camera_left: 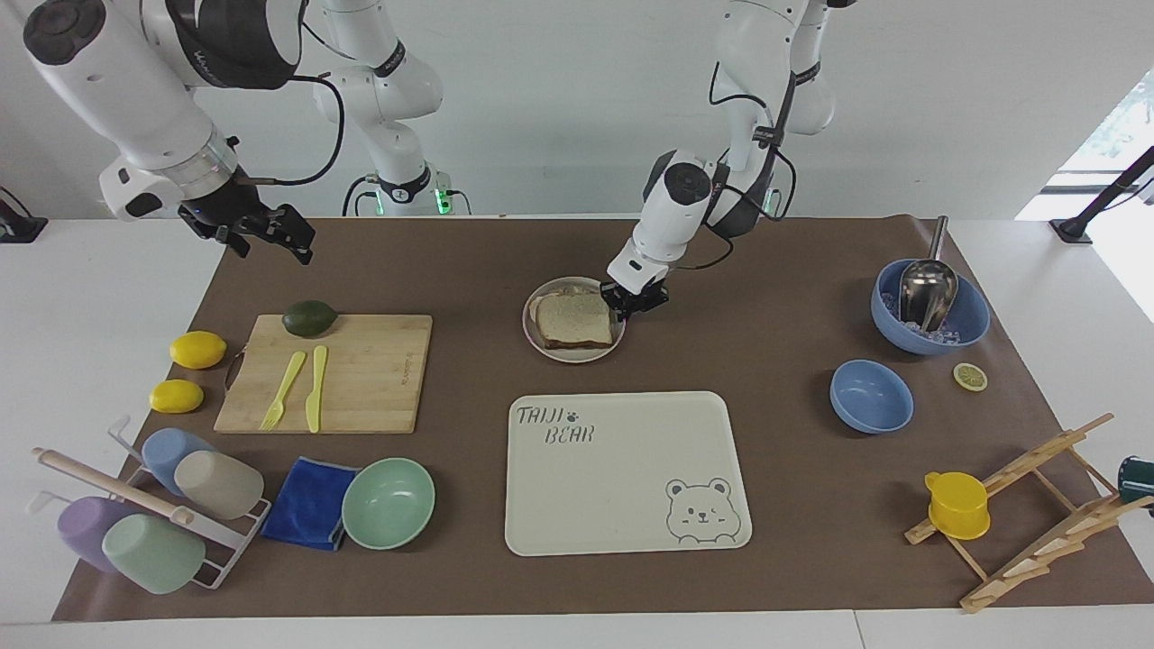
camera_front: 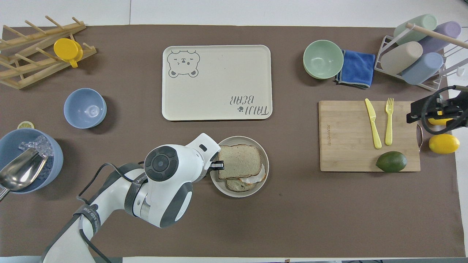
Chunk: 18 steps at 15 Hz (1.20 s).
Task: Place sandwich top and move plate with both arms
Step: 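Grasp the plate rim with the left gripper while the right gripper rests, then slide the plate with the left gripper onto the bear tray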
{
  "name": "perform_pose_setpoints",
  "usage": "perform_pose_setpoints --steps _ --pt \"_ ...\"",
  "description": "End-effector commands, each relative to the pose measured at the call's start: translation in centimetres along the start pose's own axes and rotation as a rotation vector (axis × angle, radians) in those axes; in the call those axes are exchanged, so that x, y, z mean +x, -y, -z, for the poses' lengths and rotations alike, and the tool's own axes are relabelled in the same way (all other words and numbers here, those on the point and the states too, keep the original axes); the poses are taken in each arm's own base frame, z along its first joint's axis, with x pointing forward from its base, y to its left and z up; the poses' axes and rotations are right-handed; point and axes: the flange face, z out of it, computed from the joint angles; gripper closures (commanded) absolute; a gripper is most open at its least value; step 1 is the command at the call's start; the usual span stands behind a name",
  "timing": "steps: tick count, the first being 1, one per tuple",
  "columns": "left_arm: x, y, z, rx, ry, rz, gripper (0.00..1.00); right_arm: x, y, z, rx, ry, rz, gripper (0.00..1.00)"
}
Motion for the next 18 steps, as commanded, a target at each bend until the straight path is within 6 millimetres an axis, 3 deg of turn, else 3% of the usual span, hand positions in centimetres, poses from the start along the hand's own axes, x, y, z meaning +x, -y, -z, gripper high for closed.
perform_pose_setpoints --steps 1,5,9,12,18 --pt "0.5 0.7 -0.5 -0.004 -0.003 0.021 1.0 -0.4 0.4 0.1 -0.006 -0.016 0.032 0.0" --pt "1.5 1.1 1.3 -0.017 -0.014 0.028 1.0 -0.4 0.5 0.1 -0.006 -0.019 0.035 0.0" --pt "3.5 0.4 5.6 -0.034 0.009 0.035 1.0 -0.4 0.2 0.1 -0.005 -0.019 0.031 0.0" --pt "6.5 0.7 9.2 -0.079 0.014 0.07 1.0 -0.4 0.9 0.1 -0.009 -0.019 0.046 0.0" --pt "15.4 2.1 13.5 -0.159 0.004 0.17 1.0 -0.6 1.8 0.2 -0.02 -0.022 0.088 0.0"
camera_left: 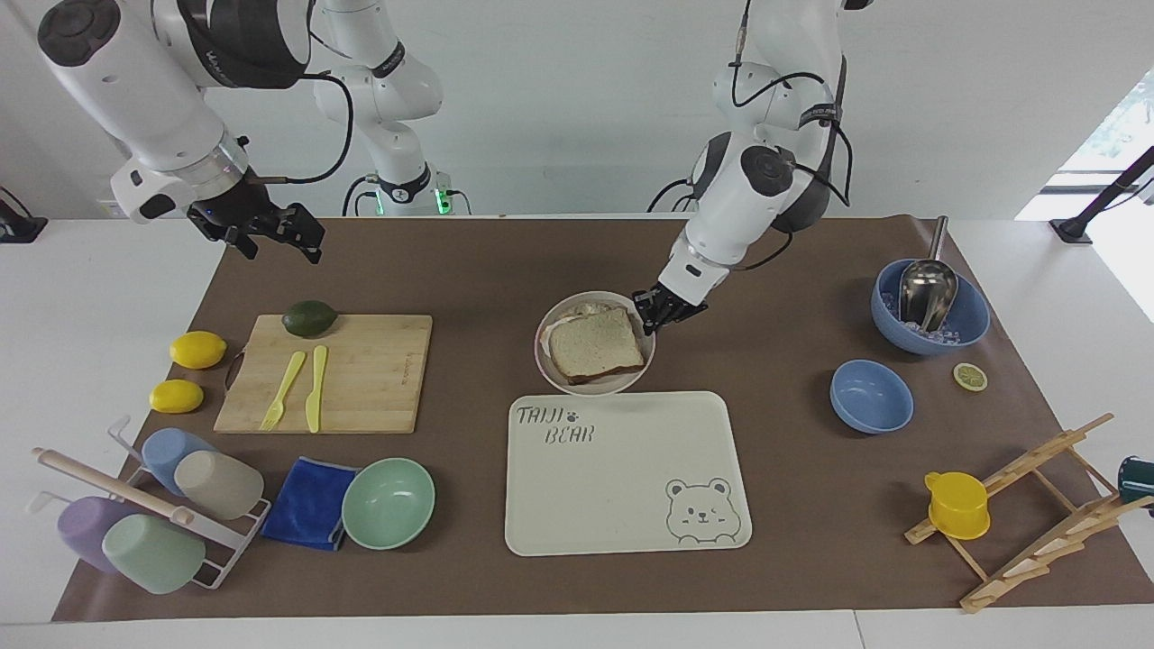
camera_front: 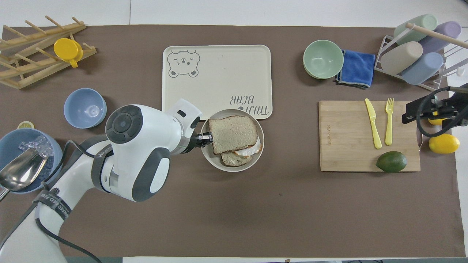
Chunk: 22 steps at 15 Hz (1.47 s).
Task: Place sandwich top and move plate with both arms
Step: 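Slide the plate with the left gripper onto the bear tray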
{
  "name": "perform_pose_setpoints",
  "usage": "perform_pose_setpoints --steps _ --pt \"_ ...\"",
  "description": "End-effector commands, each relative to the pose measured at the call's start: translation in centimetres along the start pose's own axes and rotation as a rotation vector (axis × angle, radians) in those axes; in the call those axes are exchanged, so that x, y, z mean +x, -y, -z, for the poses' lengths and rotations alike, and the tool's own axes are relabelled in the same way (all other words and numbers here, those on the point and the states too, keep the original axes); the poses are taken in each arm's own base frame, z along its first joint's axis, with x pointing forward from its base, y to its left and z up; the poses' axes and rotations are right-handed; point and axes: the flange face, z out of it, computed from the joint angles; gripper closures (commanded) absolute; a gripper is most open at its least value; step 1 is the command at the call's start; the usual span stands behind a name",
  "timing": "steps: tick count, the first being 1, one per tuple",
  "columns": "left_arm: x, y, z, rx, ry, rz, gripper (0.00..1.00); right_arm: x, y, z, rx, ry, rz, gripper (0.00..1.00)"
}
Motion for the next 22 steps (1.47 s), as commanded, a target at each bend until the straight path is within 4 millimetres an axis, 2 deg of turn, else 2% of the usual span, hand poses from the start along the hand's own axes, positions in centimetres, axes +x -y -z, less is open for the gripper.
perform_pose_setpoints --steps 1,3,5,6,7,9,10,12,16,19,20,21,22 --pt "5.1 -1.4 0.8 -0.052 0.027 0.025 1.0 -0.4 0.6 0.3 -0.021 -0.024 0.063 0.0" --pt "7.6 -0.7 0.6 -0.067 0.008 0.051 1.0 -0.4 1.5 0.3 -0.054 -0.032 0.091 0.0" --pt "9.3 0.0 -1.3 -0.064 0.017 0.074 1.0 -0.7 3.1 0.4 -0.095 -0.039 0.13 0.0" --pt "11.2 0.7 -1.7 -0.073 0.006 0.095 1.0 -0.6 2.8 0.6 -0.086 -0.042 0.122 0.0" --pt "12.6 0.8 -3.2 -0.074 0.001 0.106 1.0 -0.5 2.7 0.8 -0.076 -0.045 0.118 0.0" --pt "14.4 2.0 -4.9 -0.074 -0.023 0.123 1.0 -0.6 2.6 0.7 -0.075 -0.042 0.118 0.0" --pt "15.3 3.0 -5.0 -0.075 -0.049 0.138 1.0 -0.6 2.6 0.7 -0.075 -0.042 0.118 0.0" --pt "15.9 3.2 -5.6 -0.086 -0.114 0.135 1.0 -0.6 2.7 0.8 -0.075 -0.044 0.118 0.0" --pt "14.7 4.5 -8.1 -0.025 -0.103 0.065 1.0 -0.6 2.6 0.8 -0.075 -0.044 0.118 0.0" --pt "14.1 5.2 -8.4 -0.012 -0.091 0.012 1.0 -0.7 2.6 0.8 -0.075 -0.042 0.117 0.0" --pt "14.0 5.2 -8.6 -0.01 -0.086 0.006 0.91 -0.6 2.5 0.8 -0.074 -0.044 0.115 0.0" --pt "14.0 5.3 -8.5 -0.009 -0.087 0.006 0.63 -0.6 2.5 0.8 -0.074 -0.044 0.11 0.0" --pt "14.0 5.3 -8.5 -0.009 -0.087 0.001 0.21 -0.6 2.6 0.8 -0.074 -0.044 0.11 0.0"
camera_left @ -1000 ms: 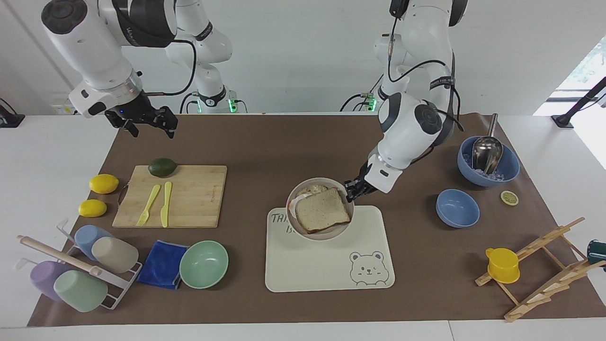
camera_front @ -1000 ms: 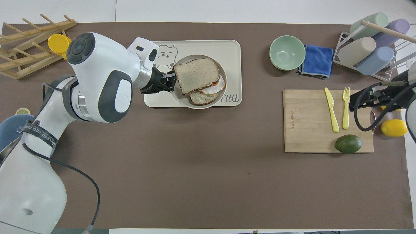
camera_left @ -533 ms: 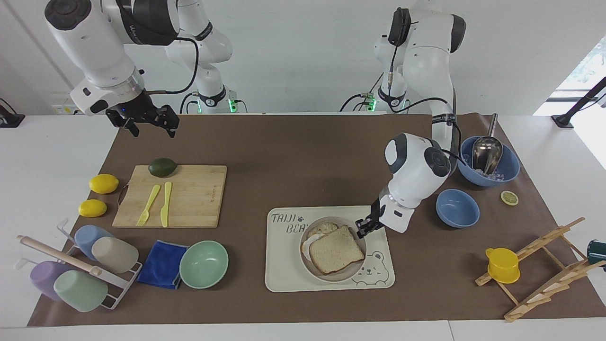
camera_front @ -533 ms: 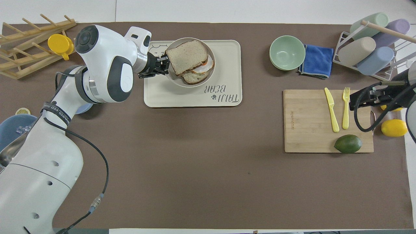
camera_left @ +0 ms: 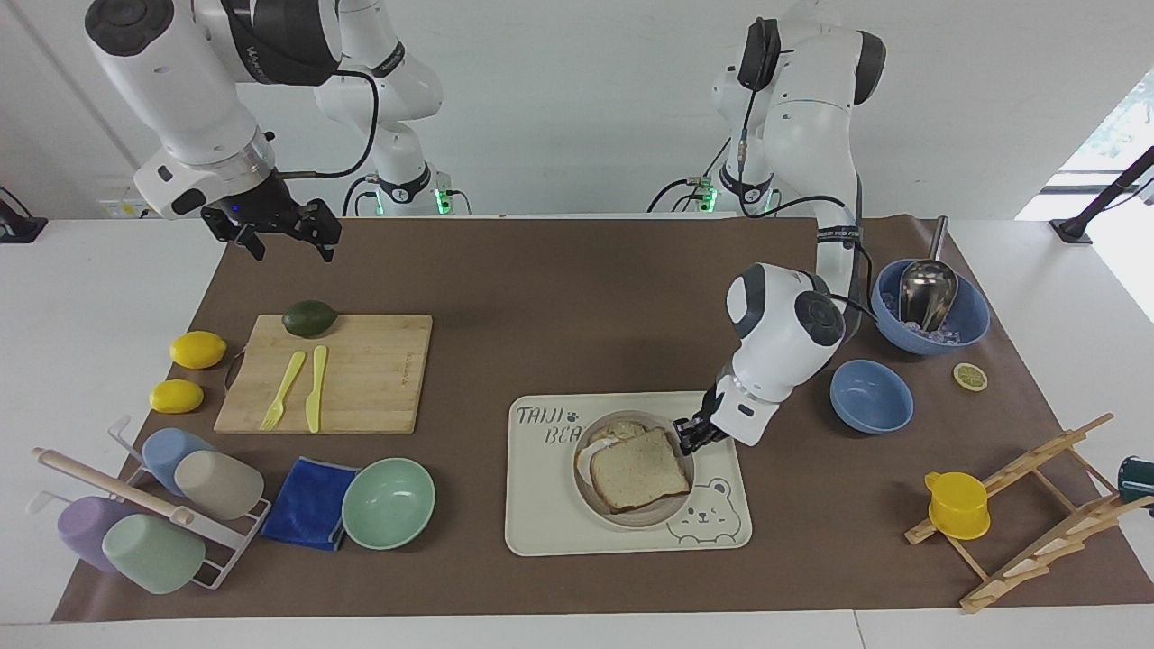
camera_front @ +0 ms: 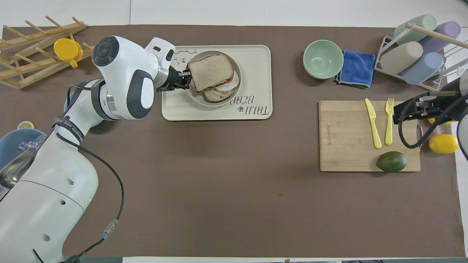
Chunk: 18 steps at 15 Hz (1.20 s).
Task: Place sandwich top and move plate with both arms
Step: 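Slide the plate with the left gripper onto the bear tray, then open the left gripper and withdraw it from the plate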
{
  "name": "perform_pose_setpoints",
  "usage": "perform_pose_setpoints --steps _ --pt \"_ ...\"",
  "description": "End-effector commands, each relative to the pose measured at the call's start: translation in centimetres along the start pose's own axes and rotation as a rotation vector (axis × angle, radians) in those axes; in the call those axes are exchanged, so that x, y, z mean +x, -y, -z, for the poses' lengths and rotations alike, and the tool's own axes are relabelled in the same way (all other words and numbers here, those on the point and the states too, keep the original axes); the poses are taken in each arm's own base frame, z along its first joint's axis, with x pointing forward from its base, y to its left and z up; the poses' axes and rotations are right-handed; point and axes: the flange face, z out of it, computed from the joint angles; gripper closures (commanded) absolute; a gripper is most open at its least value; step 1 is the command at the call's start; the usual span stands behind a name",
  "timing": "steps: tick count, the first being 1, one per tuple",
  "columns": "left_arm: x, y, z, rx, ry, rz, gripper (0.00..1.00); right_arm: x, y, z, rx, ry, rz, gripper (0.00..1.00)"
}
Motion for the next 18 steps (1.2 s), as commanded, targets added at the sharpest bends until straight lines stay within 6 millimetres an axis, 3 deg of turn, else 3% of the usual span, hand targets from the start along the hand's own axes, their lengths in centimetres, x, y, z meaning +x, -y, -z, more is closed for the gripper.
perform_pose_setpoints --steps 1,4,5,7,10,13,18 --pt "-0.5 0.5 0.8 0.011 -0.015 -0.026 0.0 -0.3 -0.4 0.3 0.002 -0.018 0.012 0.0" --pt "0.2 1.1 1.6 0.015 -0.021 -0.041 0.0 -0.3 -0.6 0.4 0.003 -0.02 0.012 0.0" --pt "0.9 2.2 2.3 0.04 -0.038 -0.055 0.0 -0.3 -0.6 0.4 0.003 -0.02 0.012 0.0" --pt "1.5 2.9 5.4 0.067 -0.065 -0.07 0.0 -0.3 -0.6 0.4 0.003 -0.02 0.014 0.0" --pt "2.1 5.3 11.9 0.078 -0.081 -0.036 0.0 -0.3 -0.6 0.4 0.003 -0.023 0.011 0.0" --pt "0.9 6.5 17.9 0.212 -0.081 -0.098 0.0 -0.2 -0.6 0.4 0.003 -0.023 0.002 0.0" --pt "-1.6 8.9 26.2 0.277 -0.054 -0.139 0.0 -0.2 -0.8 0.4 0.003 -0.02 0.002 0.0"
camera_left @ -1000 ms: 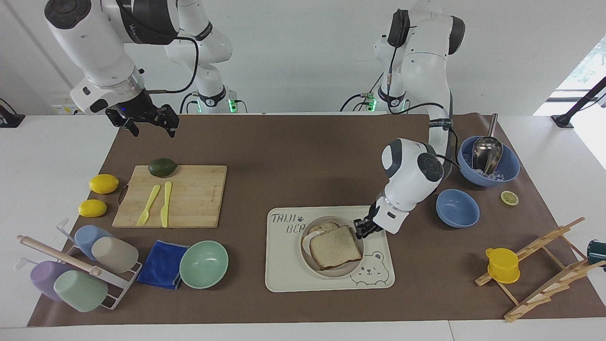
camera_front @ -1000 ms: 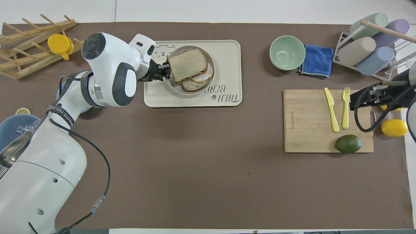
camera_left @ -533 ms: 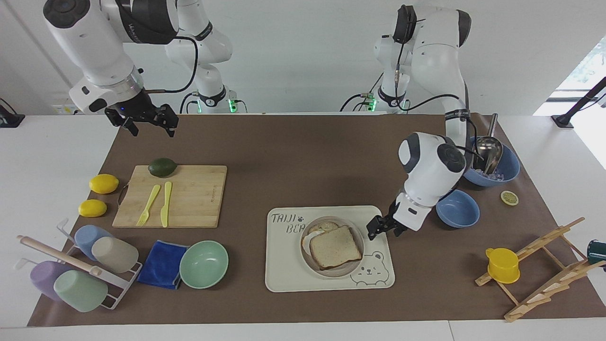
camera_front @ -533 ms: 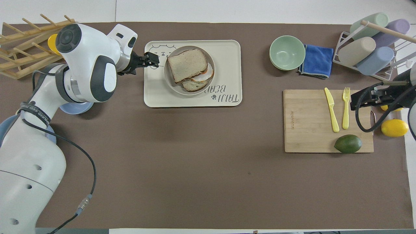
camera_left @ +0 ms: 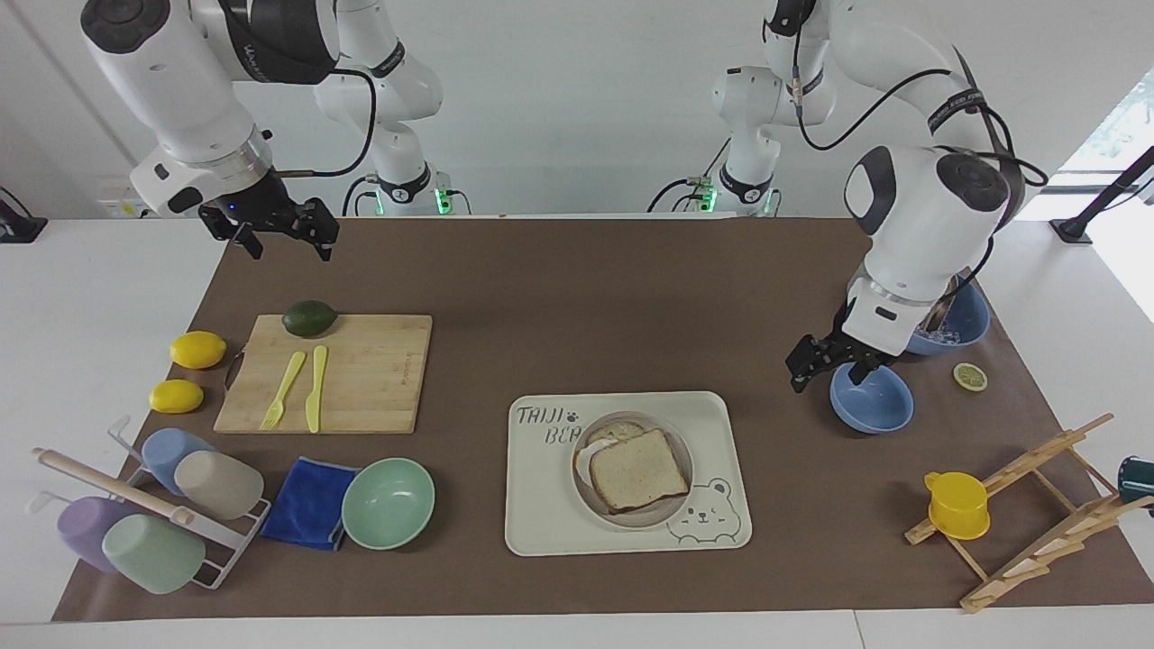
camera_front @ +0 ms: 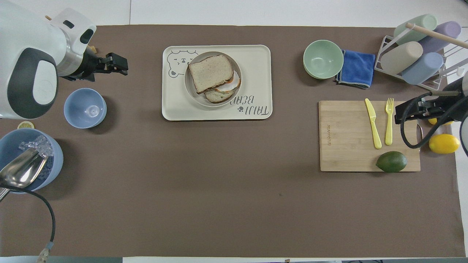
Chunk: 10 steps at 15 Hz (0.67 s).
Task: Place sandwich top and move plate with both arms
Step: 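Open the left gripper and withdraw it from the plate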
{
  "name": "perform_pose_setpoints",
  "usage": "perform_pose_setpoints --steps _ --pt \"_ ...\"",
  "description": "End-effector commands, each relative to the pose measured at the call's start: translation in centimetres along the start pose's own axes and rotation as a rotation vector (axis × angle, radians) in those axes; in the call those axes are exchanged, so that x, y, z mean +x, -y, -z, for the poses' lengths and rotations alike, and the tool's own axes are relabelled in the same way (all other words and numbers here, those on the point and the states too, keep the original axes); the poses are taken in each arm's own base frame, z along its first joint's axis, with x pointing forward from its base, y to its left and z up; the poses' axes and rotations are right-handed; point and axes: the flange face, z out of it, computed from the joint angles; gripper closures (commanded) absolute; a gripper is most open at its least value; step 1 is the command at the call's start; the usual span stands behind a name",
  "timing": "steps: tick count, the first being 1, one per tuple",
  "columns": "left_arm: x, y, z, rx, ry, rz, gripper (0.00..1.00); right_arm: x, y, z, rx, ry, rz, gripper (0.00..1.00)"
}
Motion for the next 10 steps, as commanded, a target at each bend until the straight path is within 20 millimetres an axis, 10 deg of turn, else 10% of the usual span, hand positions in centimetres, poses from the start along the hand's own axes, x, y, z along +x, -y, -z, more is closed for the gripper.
perform_pose_setpoints --steps 1,6,10 --pt "-2.4 2.5 4.5 0.038 0.017 -0.034 0.0 -0.2 -0.5 0.4 0.003 -0.02 0.006 0.0" --pt "-7.6 6.8 11.5 0.05 0.134 -0.068 0.0 -0.2 -0.1 0.5 0.004 -0.024 0.006 0.0" --pt "-8.4 4.3 11.6 0.09 0.144 -0.114 0.0 -0.2 -0.3 0.5 0.004 -0.025 0.003 0.0"
